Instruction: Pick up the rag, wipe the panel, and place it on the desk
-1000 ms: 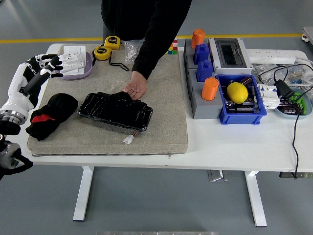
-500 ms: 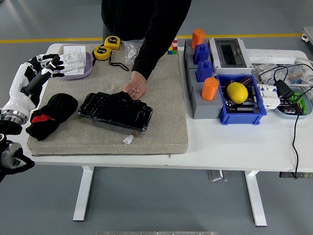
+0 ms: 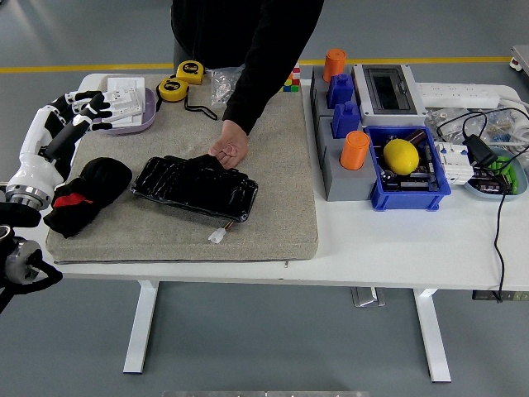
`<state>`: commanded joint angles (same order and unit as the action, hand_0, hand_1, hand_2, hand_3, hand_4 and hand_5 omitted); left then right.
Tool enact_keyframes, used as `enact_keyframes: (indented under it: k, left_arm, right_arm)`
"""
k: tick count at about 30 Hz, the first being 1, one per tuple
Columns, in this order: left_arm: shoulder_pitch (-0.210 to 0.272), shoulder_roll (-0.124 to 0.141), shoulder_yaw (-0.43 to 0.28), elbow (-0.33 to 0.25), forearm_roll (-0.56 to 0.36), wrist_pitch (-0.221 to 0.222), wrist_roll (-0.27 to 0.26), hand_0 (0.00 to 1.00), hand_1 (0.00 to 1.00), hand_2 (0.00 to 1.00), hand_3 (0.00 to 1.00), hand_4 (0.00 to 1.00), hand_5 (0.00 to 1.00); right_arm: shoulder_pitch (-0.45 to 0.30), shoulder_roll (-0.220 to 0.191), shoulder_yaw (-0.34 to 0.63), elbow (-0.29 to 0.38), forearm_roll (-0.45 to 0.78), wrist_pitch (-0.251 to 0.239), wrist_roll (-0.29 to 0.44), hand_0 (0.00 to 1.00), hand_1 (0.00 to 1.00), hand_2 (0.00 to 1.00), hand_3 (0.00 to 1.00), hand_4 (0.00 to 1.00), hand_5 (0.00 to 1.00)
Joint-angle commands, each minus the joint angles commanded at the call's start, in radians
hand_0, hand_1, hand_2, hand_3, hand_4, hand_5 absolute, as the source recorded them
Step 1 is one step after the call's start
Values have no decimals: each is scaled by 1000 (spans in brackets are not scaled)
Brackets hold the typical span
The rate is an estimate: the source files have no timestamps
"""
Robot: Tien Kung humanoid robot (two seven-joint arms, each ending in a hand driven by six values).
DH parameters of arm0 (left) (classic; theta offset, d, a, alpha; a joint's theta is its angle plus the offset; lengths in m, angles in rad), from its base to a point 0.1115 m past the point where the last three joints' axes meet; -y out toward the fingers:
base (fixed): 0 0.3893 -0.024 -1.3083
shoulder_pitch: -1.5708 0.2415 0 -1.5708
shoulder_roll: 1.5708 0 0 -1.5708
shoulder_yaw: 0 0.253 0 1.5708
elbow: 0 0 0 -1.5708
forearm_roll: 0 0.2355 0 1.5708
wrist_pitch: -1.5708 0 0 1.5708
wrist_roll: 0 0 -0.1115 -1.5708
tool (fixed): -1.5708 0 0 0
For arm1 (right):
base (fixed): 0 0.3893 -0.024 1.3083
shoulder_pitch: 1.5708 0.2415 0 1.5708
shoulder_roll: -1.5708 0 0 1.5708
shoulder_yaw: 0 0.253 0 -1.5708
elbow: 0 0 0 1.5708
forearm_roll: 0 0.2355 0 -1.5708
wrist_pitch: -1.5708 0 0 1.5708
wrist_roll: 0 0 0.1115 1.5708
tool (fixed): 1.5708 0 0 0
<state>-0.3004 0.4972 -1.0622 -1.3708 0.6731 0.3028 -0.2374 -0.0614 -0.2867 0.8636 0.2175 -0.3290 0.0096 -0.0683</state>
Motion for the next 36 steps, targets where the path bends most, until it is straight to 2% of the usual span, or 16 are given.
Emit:
enact_keyframes:
  k: [17, 36]
  left_arm:
    - [2, -3, 6, 0, -3, 0, -3, 505, 582, 564, 583, 827, 419]
    - [-3, 15, 10, 25, 2, -4, -5, 507, 583, 564, 583, 827, 419]
  right_arm:
    - [-2, 2, 1, 0, 4, 0, 1, 747, 703, 703, 612, 998, 536]
    - [-5, 1, -8, 0, 11, -1, 2, 746, 703, 703, 612, 998, 535]
